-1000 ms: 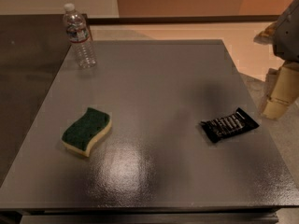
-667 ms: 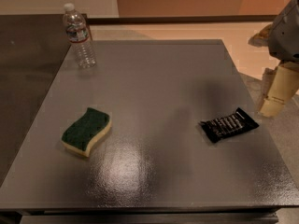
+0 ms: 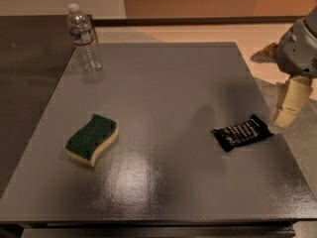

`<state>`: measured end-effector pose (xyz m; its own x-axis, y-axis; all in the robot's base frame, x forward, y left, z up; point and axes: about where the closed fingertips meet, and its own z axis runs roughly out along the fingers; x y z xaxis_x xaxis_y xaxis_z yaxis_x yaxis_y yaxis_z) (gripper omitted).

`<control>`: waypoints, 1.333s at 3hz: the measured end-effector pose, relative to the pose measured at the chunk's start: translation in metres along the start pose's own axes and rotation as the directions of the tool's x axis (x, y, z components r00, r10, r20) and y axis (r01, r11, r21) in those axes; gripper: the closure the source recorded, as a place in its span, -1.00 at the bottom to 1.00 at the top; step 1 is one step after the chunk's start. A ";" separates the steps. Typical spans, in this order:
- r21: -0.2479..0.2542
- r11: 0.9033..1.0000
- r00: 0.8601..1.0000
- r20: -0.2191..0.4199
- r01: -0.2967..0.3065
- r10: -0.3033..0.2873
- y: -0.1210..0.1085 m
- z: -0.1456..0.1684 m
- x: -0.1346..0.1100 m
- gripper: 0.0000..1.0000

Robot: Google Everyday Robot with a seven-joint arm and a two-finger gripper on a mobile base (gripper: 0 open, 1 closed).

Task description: Move rxbar chocolate near sponge

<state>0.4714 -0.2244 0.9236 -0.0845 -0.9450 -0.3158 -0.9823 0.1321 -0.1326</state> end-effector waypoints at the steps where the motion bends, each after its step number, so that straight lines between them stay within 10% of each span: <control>1: -0.038 0.997 0.996 0.046 0.072 -0.070 0.002 0.018 0.009 -1.00; 4: -0.071 0.982 0.980 0.114 0.174 -0.165 0.029 0.058 0.022 -1.00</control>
Offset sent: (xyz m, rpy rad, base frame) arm -0.0194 -0.0059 -0.0628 0.0783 0.0554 0.2215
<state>0.4504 -0.2240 0.8585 0.0988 -0.9135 -0.3947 -0.9913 -0.0558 -0.1190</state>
